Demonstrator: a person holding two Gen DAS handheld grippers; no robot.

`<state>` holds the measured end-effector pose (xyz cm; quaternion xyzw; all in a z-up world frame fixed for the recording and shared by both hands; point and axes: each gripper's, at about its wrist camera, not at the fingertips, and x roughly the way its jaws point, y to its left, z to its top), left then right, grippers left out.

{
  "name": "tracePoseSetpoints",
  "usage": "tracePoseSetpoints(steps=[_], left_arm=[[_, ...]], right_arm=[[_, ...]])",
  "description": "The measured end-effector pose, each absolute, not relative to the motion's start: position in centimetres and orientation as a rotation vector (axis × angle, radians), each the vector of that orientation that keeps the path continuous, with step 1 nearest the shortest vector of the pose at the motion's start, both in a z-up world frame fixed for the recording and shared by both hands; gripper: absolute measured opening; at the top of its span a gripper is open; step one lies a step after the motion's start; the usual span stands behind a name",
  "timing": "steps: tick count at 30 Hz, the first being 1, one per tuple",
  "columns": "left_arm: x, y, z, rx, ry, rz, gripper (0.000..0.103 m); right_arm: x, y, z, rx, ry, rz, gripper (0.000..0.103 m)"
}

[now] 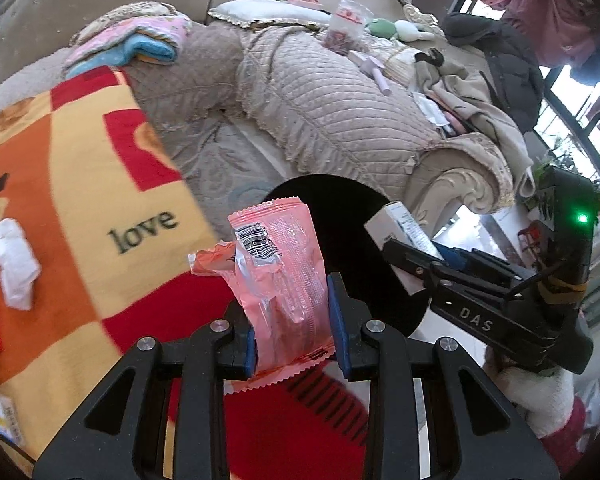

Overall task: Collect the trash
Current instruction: 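Carry box and wrapper to the black bin and open both tools, then move both empty tools back over the remaining trash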

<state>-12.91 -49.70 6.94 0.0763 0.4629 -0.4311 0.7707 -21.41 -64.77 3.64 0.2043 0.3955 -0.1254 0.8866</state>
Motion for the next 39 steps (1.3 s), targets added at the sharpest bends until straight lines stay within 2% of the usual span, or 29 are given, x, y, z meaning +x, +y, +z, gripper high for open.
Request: tracePoseSetpoints(steps=[2, 3, 4, 5, 7, 19, 23, 30, 39], left_arm=[[-12.7, -50.0, 6.8, 0.128, 0.999, -0.958, 0.038], [-12.6, -50.1, 6.8, 0.113, 1.000, -0.967, 0.048], [-12.4, -50.0, 6.7, 0.094, 1.004, -0.970, 0.058], [-12.2, -49.9, 6.6, 0.076, 1.012, -0.967, 0.061], [-12.0, -49.5, 6.5, 0.073, 1.020, -0.957, 0.062], [-11.8, -45.2, 7.0, 0.100, 0.995, -0.830, 0.062], [-12.3, -42.6, 7.6, 0.131, 0.955, -0.775, 0.062], [-12.7, -37.9, 8.2, 0.170, 0.908, -0.669, 0.062], [-11.4, -29.7, 8.3, 0.128, 0.912, -0.530, 0.062]], right_arm=[[-21.4, -65.1, 3.5, 0.429, 0.819, -0.272, 0.032], [-21.4, -65.3, 3.5, 0.433, 0.813, -0.279, 0.032], [-21.4, -65.5, 3.5, 0.436, 0.808, -0.290, 0.037], [-21.4, -65.6, 3.5, 0.440, 0.807, -0.302, 0.051], [-21.5, -65.6, 3.4, 0.455, 0.802, -0.309, 0.060], [-21.1, -63.1, 3.1, 0.446, 0.836, -0.265, 0.061], [-20.9, -61.5, 3.7, 0.417, 0.840, -0.251, 0.068], [-19.6, -57.2, 4.5, 0.369, 0.853, -0.170, 0.069], [-16.9, -50.2, 4.7, 0.291, 0.904, -0.054, 0.077]])
